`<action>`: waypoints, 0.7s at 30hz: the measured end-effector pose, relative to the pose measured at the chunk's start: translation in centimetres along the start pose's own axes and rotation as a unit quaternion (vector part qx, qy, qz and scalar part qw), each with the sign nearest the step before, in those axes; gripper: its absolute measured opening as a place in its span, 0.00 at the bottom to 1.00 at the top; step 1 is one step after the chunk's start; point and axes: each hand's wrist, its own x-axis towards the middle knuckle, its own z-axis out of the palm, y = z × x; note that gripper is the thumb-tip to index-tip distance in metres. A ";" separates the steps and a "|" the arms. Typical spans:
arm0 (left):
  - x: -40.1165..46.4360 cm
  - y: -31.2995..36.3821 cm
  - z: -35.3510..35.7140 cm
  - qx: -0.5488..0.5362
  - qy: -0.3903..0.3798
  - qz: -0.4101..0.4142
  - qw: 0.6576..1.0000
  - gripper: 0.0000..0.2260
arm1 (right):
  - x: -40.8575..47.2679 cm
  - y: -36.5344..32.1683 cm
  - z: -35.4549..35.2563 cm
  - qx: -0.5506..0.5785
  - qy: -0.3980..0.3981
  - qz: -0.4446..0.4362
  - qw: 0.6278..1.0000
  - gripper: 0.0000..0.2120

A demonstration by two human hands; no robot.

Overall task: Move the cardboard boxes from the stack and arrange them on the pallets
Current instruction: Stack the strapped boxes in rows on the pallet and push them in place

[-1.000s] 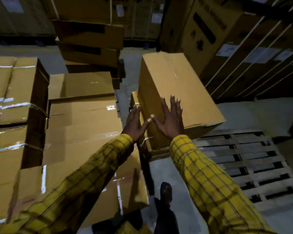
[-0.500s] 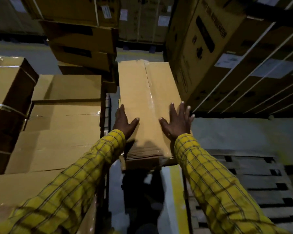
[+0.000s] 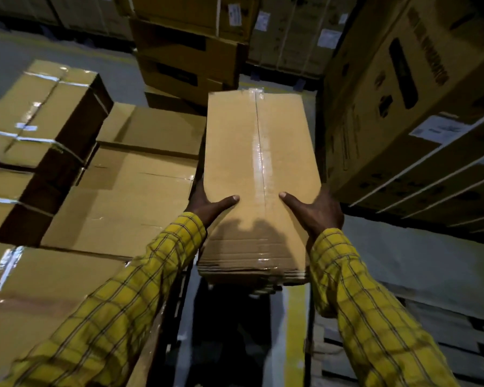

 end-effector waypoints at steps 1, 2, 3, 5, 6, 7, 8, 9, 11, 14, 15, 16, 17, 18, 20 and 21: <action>-0.1 0.5 -1.7 -0.008 0.014 0.000 1.000 0.43 | -0.2 -1.8 0.5 0.001 -0.005 -0.017 1.000 0.52; -0.3 1.0 -3.5 -0.016 0.029 -0.001 0.999 0.43 | -0.3 -3.8 1.1 0.006 -0.011 -0.036 0.999 0.52; -0.3 1.3 -5.5 -0.030 0.046 -0.001 0.998 0.42 | -0.6 -5.9 1.9 0.010 -0.019 -0.052 0.998 0.52; -0.6 2.0 -9.6 -0.051 0.080 0.013 0.995 0.43 | -1.2 -10.2 3.9 0.003 -0.035 -0.084 0.996 0.50; -0.8 2.3 -11.6 -0.053 0.094 0.022 0.994 0.44 | -1.6 -12.2 5.0 -0.003 -0.042 -0.101 0.994 0.49; -0.9 2.3 -13.7 -0.055 0.111 0.027 0.992 0.45 | -2.0 -14.3 6.2 -0.009 -0.051 -0.116 0.992 0.48; -1.1 2.2 -15.7 -0.054 0.130 0.030 0.990 0.45 | -2.4 -16.2 7.5 -0.011 -0.060 -0.135 0.989 0.46; -1.3 1.9 -17.5 -0.057 0.150 0.032 0.986 0.46 | -2.8 -18.1 8.7 -0.013 -0.072 -0.151 0.986 0.44; -1.6 1.3 -20.6 -0.057 0.187 0.030 0.980 0.49 | -3.1 -21.4 11.1 -0.016 -0.100 -0.175 0.979 0.44; -2.1 0.0 -23.5 -0.056 0.230 0.022 0.971 0.54 | -2.7 -25.3 14.2 -0.025 -0.142 -0.196 0.970 0.47; -2.1 -0.7 -24.1 -0.058 0.241 0.013 0.969 0.55 | -2.5 -26.4 15.2 -0.029 -0.153 -0.202 0.967 0.48; -2.2 -1.2 -24.4 -0.063 0.247 0.006 0.967 0.56 | -2.2 -27.3 16.1 -0.036 -0.169 -0.208 0.963 0.48; -2.2 -2.0 -24.5 -0.068 0.254 0.000 0.965 0.57 | -2.1 -28.3 16.9 -0.051 -0.190 -0.215 0.957 0.48; -2.1 -3.0 -24.5 -0.071 0.258 -0.011 0.963 0.59 | -1.8 -29.1 17.8 -0.066 -0.209 -0.219 0.951 0.49; -1.4 -5.7 -24.2 -0.087 0.268 -0.047 0.958 0.61 | -1.0 -30.5 19.9 -0.088 -0.241 -0.234 0.938 0.49; -0.8 -7.5 -23.9 -0.095 0.279 -0.064 0.953 0.62 | -0.6 -31.0 21.1 -0.103 -0.253 -0.242 0.931 0.49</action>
